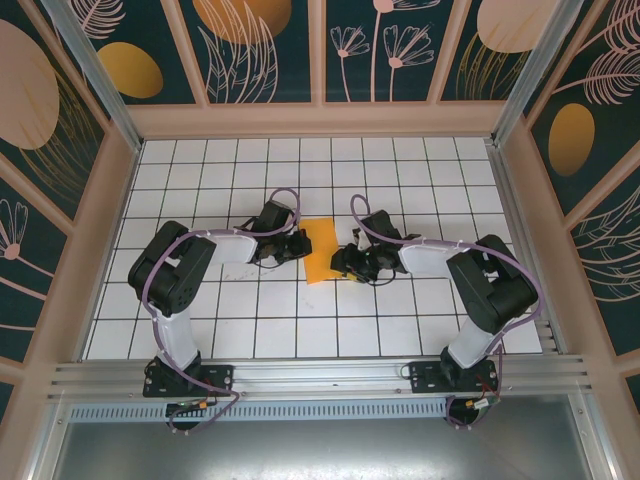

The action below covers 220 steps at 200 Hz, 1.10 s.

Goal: Fold a paper plane with a square sheet of paper (pick it up from the middle)
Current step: Third fold the triangle at the center of the table.

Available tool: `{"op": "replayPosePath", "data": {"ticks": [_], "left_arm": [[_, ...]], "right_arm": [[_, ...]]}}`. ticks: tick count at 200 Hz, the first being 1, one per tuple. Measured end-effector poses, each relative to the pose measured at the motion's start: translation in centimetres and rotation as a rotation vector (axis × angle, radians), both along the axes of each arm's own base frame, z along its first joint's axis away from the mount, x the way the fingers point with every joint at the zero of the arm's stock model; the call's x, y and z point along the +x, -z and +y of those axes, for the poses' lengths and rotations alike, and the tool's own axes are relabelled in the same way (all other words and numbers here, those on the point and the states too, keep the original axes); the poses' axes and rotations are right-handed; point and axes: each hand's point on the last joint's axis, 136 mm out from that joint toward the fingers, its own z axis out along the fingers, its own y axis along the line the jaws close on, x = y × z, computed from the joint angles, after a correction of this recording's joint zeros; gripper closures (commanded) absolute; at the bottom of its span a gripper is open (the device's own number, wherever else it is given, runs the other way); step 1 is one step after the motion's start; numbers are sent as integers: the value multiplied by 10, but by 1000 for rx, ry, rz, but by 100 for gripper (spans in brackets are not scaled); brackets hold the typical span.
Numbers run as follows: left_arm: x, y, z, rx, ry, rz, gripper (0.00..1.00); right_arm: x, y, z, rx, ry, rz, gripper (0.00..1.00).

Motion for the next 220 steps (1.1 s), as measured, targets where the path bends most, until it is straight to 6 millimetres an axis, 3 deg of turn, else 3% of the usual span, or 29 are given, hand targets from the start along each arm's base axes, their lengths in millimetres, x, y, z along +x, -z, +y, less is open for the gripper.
{"op": "replayPosePath", "data": {"ticks": [66, 140, 172, 220], "left_arm": [[0, 0, 0, 1, -1, -3, 100], [0, 0, 0, 0, -1, -6, 100], [0, 0, 0, 0, -1, -7, 100], [0, -1, 0, -1, -1, -8, 100]], "right_arm": [[4, -13, 12, 87, -29, -34, 55], [29, -16, 10, 139, -4, -81, 54], [28, -17, 11, 158, -15, -71, 56], [17, -7, 7, 153, 0, -14, 67]]}}
